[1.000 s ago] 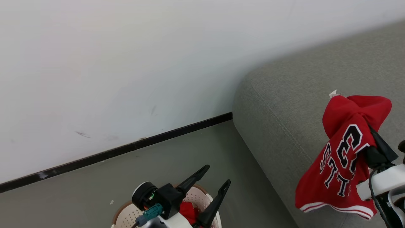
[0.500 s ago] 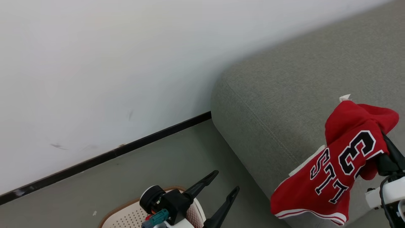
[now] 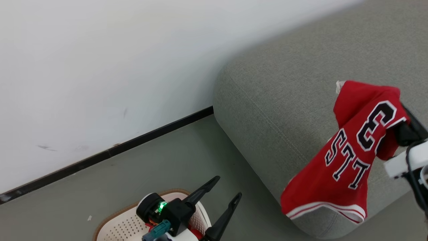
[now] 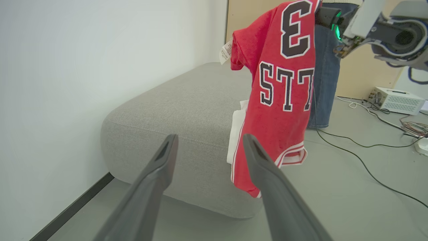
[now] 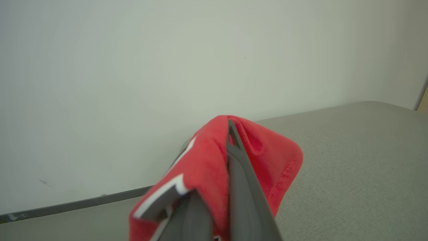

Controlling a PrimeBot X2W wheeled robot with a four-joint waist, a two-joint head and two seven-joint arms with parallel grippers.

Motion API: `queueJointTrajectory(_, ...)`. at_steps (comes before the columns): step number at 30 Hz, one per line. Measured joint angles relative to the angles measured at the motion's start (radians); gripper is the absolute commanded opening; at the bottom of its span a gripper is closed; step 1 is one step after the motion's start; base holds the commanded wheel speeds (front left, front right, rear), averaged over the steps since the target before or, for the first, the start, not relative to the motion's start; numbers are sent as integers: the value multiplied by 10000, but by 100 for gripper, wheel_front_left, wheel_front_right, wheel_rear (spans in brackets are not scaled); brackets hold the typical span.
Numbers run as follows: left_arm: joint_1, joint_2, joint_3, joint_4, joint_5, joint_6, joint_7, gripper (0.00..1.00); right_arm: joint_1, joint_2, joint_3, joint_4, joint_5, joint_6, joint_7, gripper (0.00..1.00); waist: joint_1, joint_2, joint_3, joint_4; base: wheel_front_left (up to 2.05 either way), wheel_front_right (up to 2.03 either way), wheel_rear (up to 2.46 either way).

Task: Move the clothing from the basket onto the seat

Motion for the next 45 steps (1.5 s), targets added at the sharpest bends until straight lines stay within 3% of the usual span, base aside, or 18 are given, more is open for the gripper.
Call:
queueJointTrajectory(13,-39,594,635,-646,215,617,104,100,-4061,-1133,-1187,1891,426,-2,1446,0,0,0,849,404,0,0,0)
queueJointTrajectory(19,-265,771,692,-1258,433,688,351,100,-5313,-1916,-1689,3091,0,0,1753,0,0,0,1400,712,0,0,0)
queueJointTrajectory(30,-787,920,558,-2088,683,675,713,100,-6871,-2922,-2276,4418,-17,-2,1450,0,0,0,2313,1327,0,0,0)
queueJointTrajectory(45,-1504,974,506,-2629,754,570,1074,100,-7152,-2972,-2303,5168,-107,0,665,0,0,0,3348,1928,0,0,0)
